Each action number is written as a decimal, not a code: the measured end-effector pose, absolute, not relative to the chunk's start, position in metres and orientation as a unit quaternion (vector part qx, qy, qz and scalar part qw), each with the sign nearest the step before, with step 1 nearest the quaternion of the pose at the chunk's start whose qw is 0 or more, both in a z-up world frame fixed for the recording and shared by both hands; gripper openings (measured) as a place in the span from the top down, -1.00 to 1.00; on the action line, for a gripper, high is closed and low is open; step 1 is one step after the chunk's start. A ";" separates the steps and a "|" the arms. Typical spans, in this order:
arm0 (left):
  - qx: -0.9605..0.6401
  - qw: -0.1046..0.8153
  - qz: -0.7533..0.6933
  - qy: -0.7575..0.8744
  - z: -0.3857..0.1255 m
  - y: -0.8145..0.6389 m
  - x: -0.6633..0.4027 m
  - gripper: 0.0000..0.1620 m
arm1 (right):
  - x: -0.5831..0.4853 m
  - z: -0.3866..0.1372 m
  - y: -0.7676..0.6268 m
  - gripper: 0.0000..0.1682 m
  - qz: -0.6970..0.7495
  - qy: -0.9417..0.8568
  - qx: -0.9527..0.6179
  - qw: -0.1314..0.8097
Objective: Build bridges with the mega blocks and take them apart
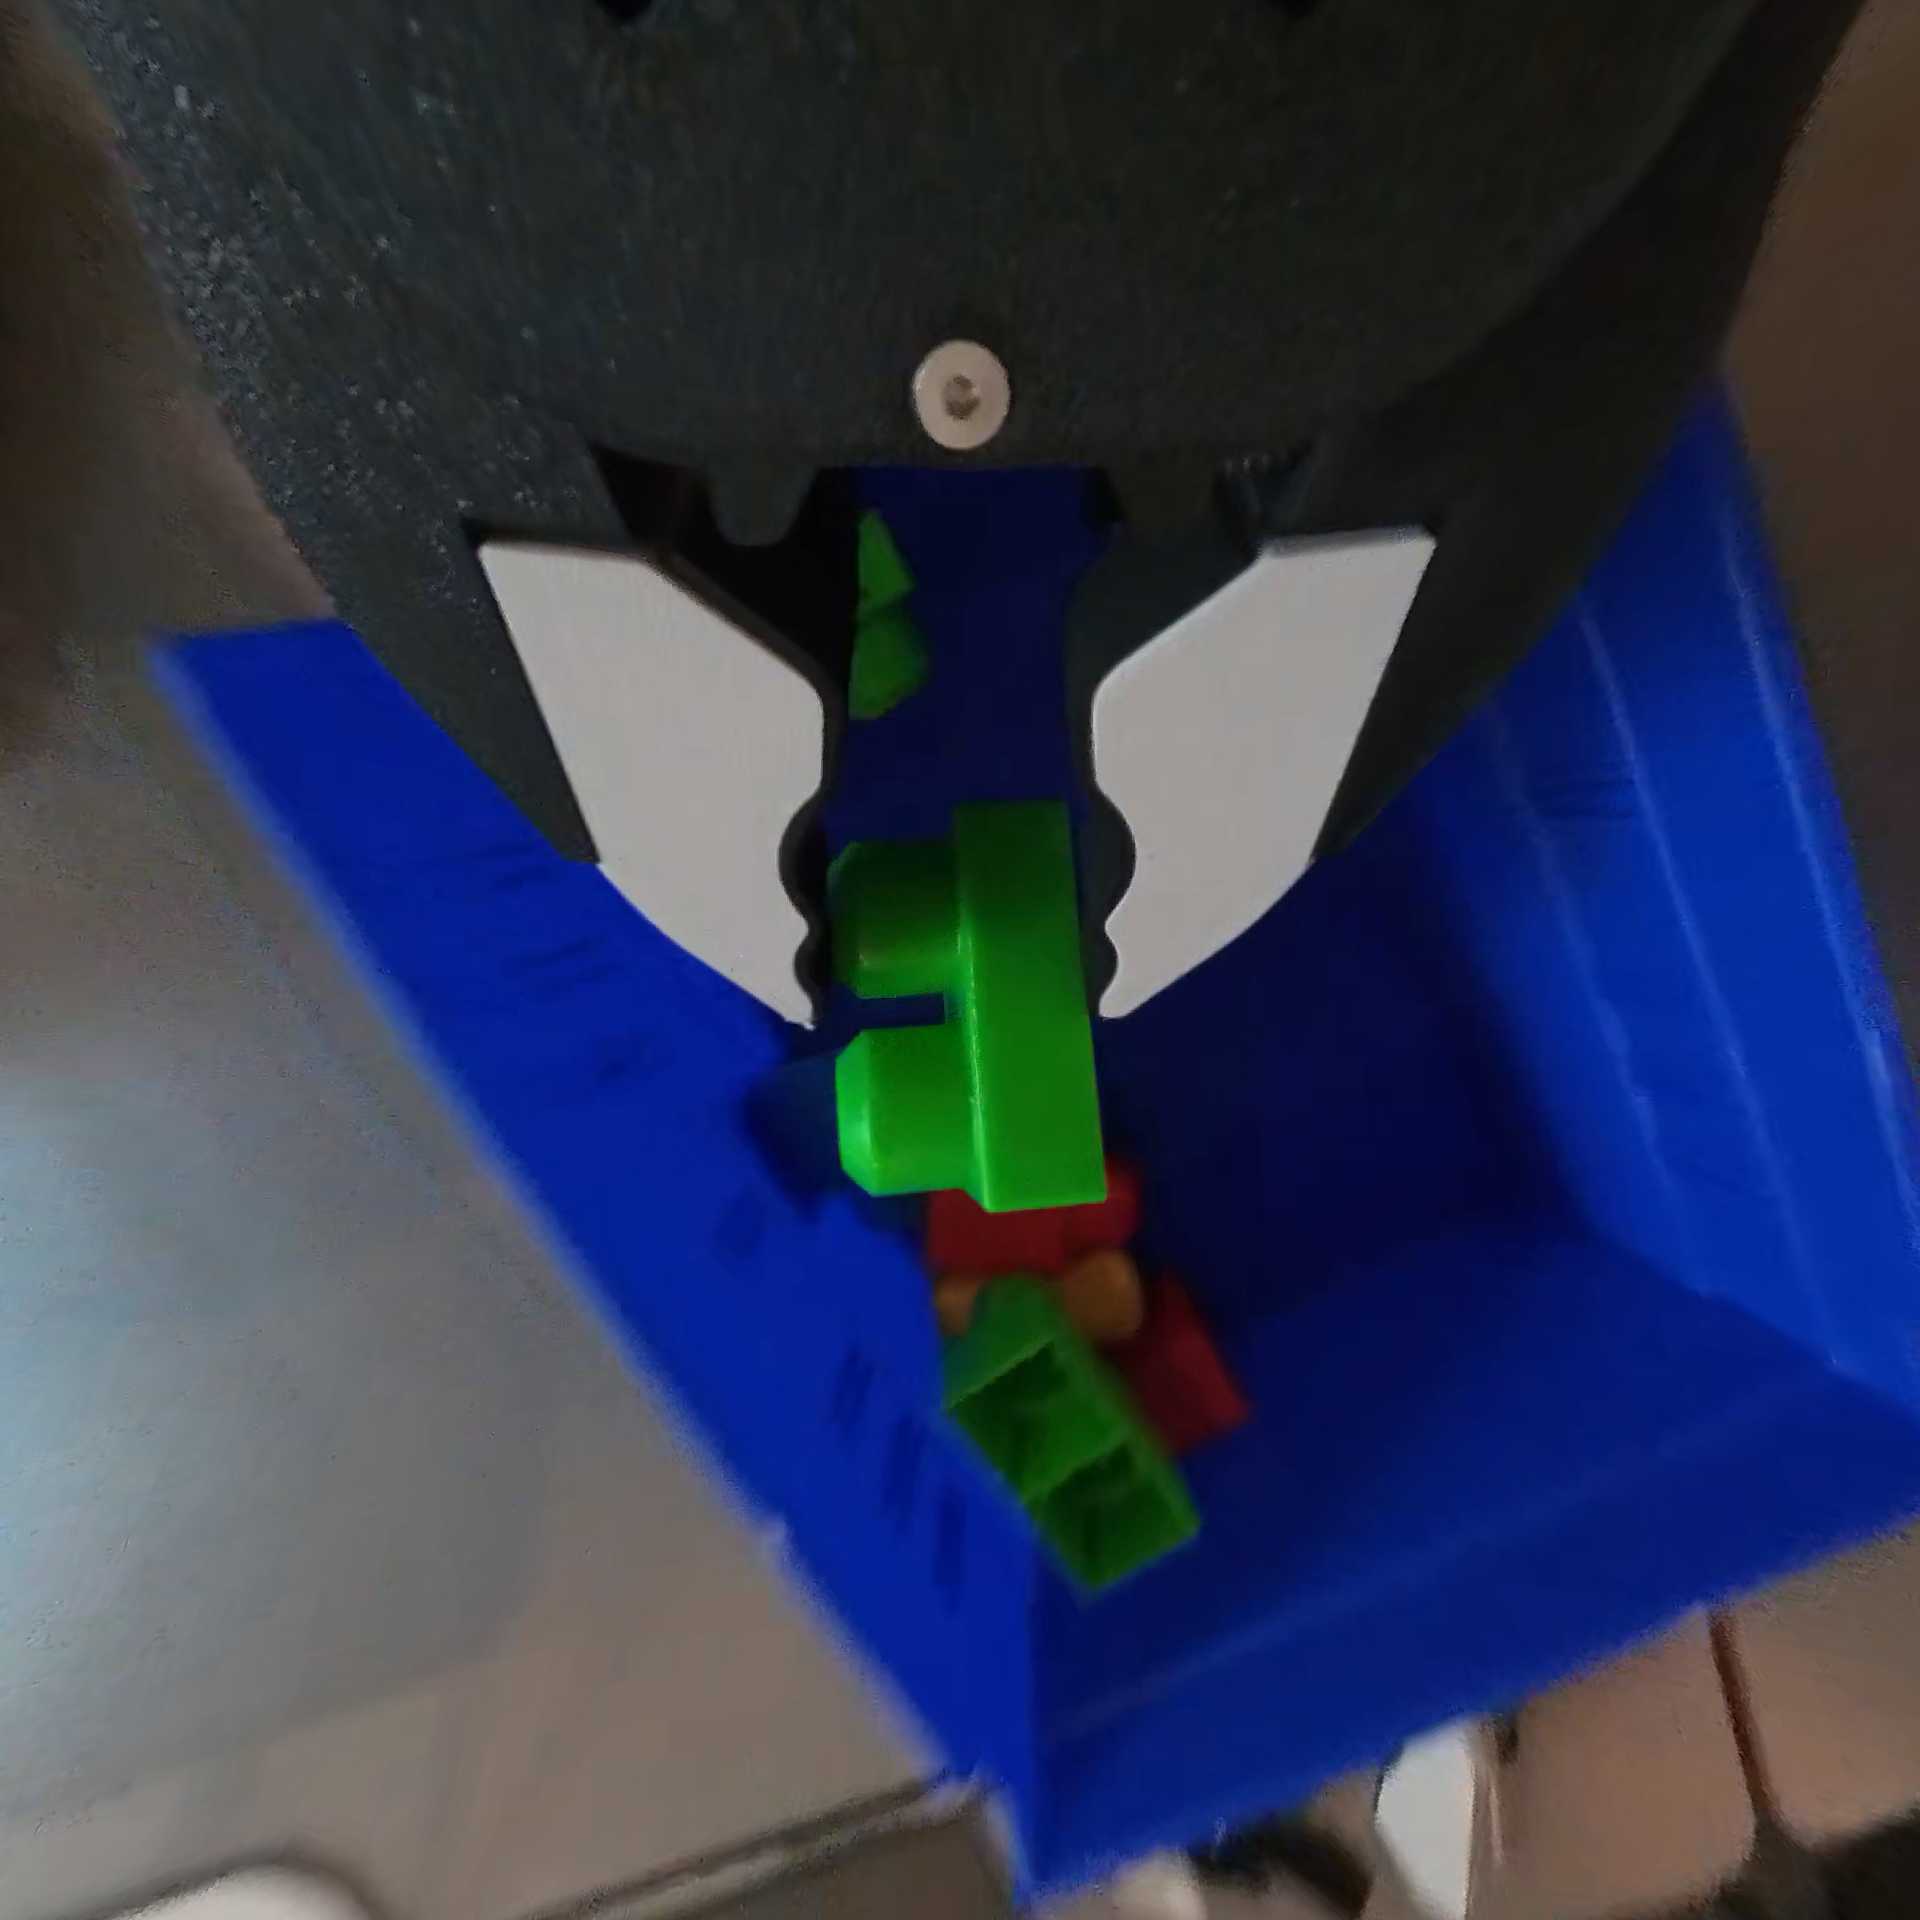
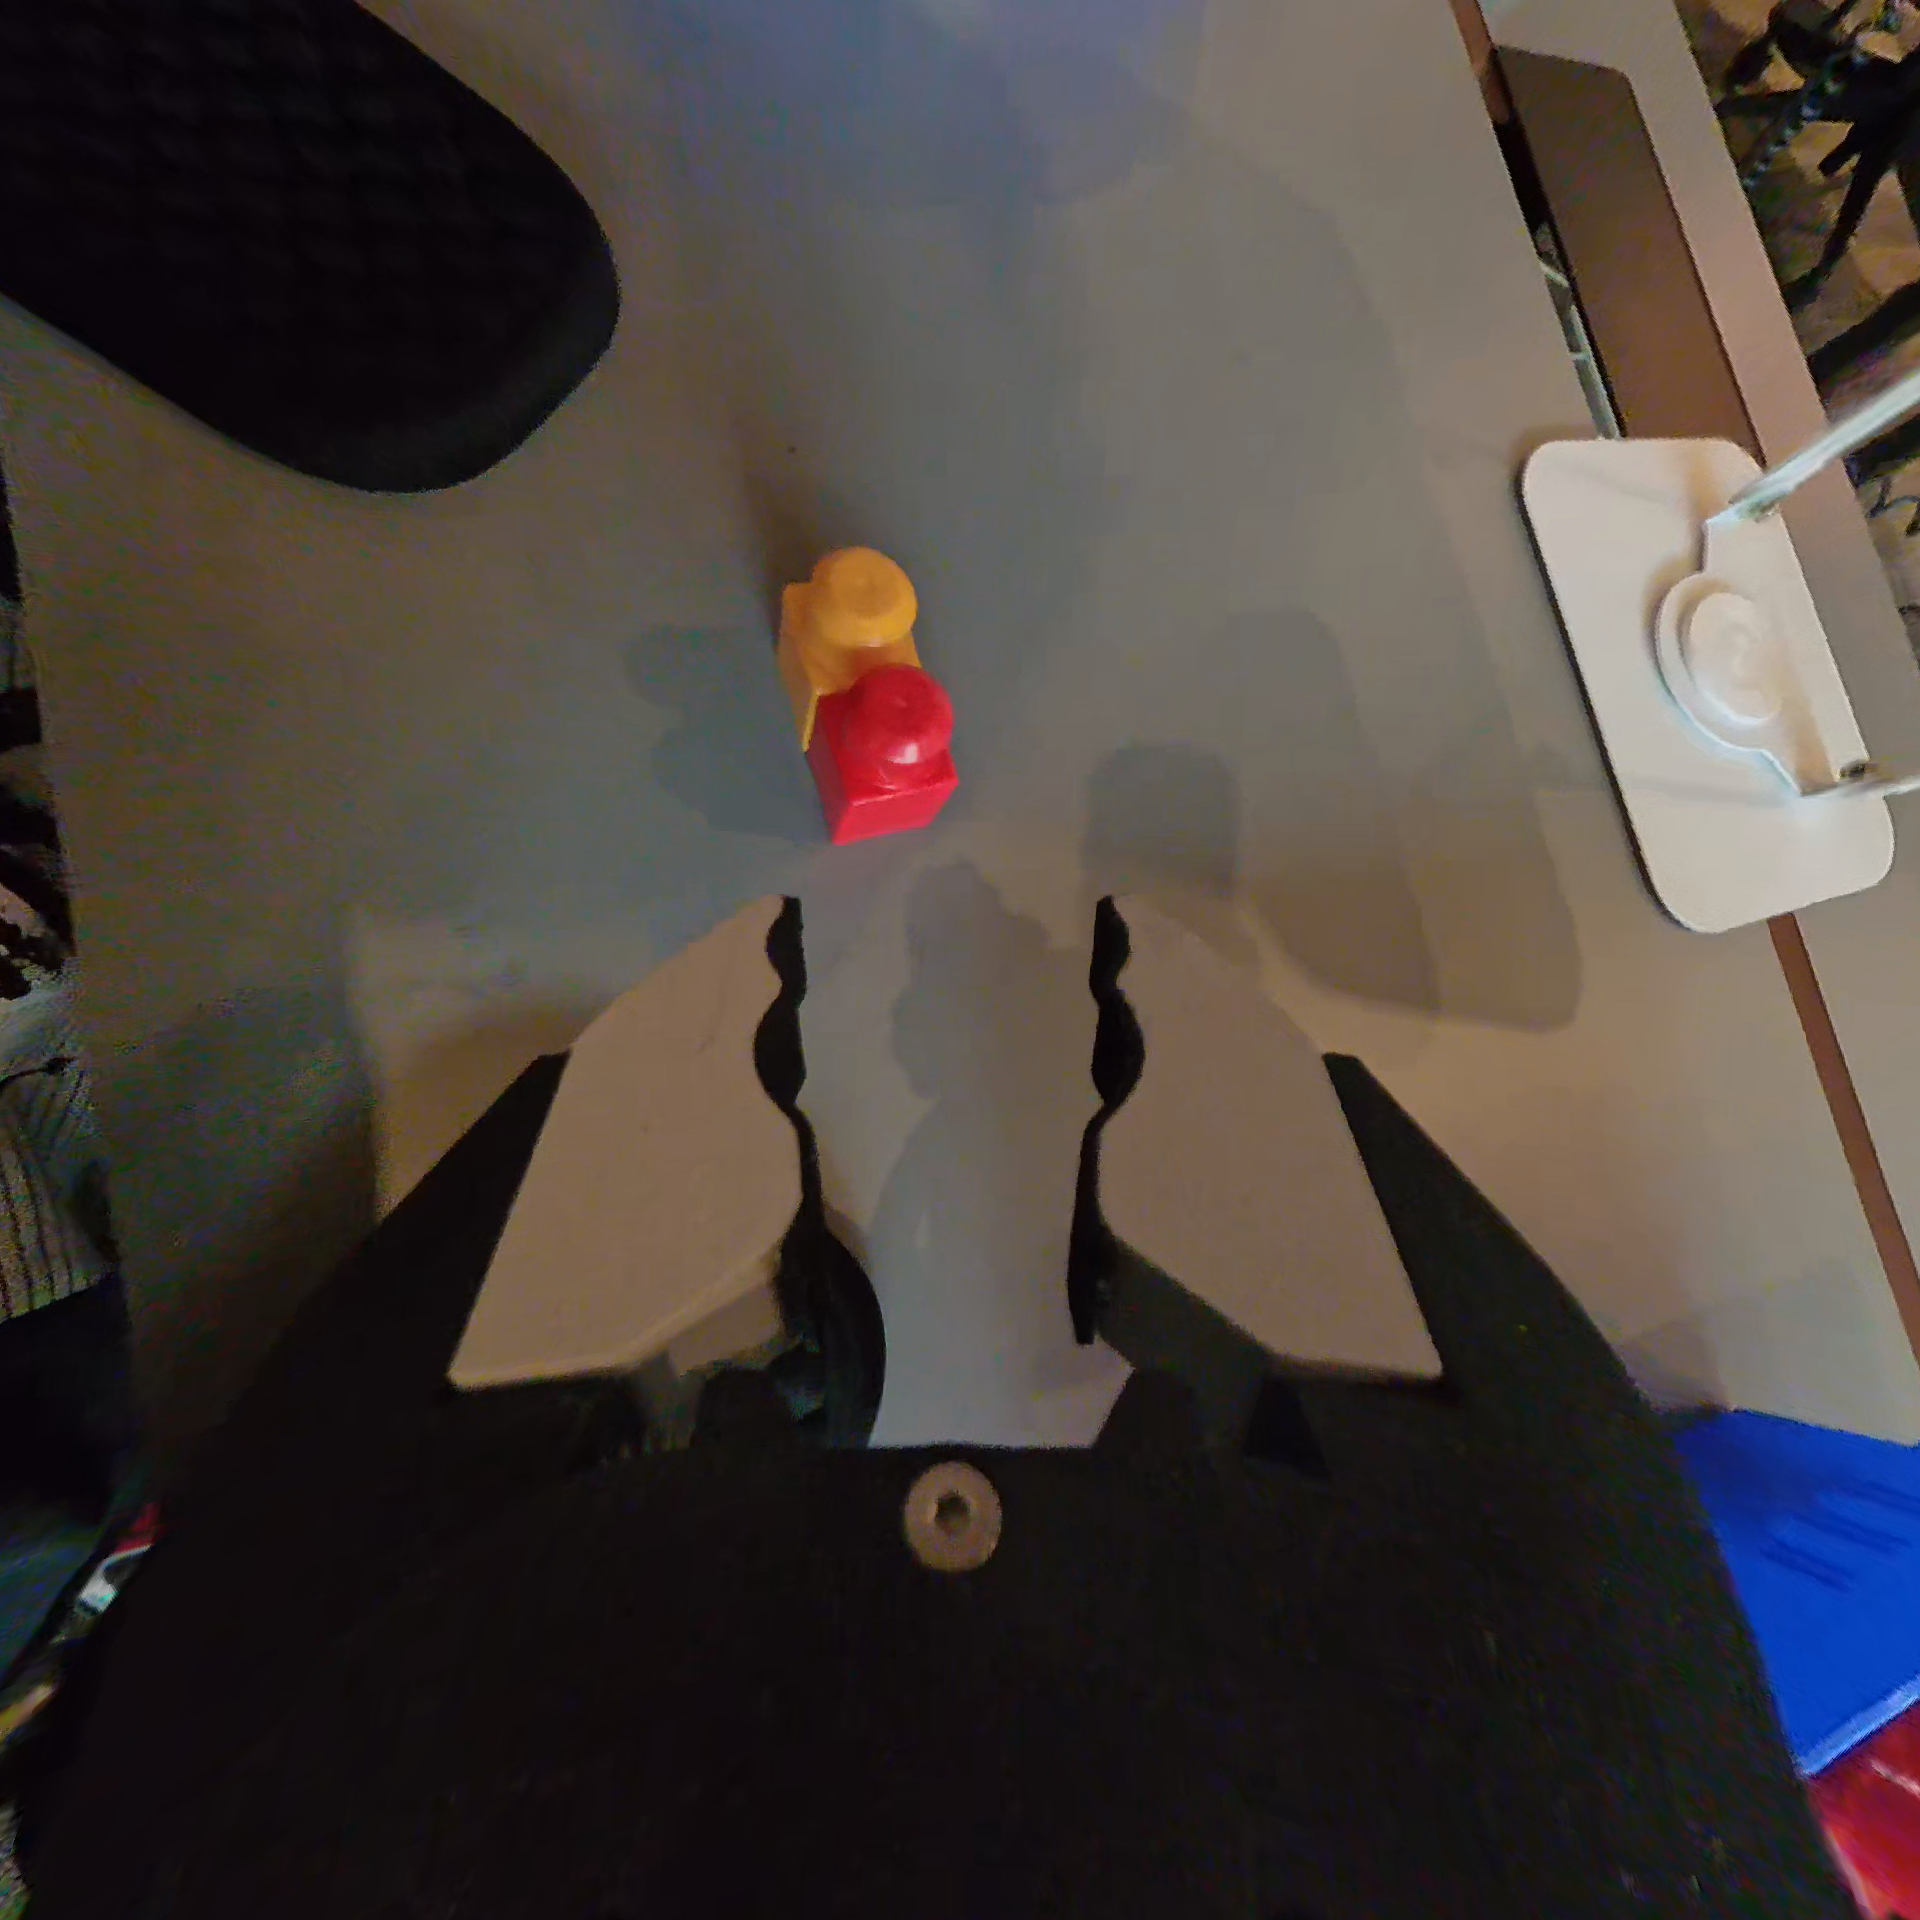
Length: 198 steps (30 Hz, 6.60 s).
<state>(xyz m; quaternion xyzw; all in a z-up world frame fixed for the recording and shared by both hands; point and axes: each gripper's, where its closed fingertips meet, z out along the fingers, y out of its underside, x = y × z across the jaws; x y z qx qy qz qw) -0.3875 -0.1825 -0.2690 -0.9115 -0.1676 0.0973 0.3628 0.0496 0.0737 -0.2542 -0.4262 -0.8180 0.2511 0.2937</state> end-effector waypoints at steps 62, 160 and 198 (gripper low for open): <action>-0.713 0.647 -0.041 0.268 -0.186 -0.039 -0.022 0.57 | -0.023 -0.192 -0.038 0.55 0.497 -0.797 -0.217 0.265; -0.742 0.572 -0.132 0.324 -0.297 -0.004 -0.049 -0.16 | -0.014 -0.321 0.034 0.59 -0.012 -0.945 -0.327 0.015; -0.739 0.576 -0.116 0.330 -0.297 -0.005 -0.048 -0.13 | -0.017 -0.322 0.033 0.58 0.023 -0.936 -0.349 0.050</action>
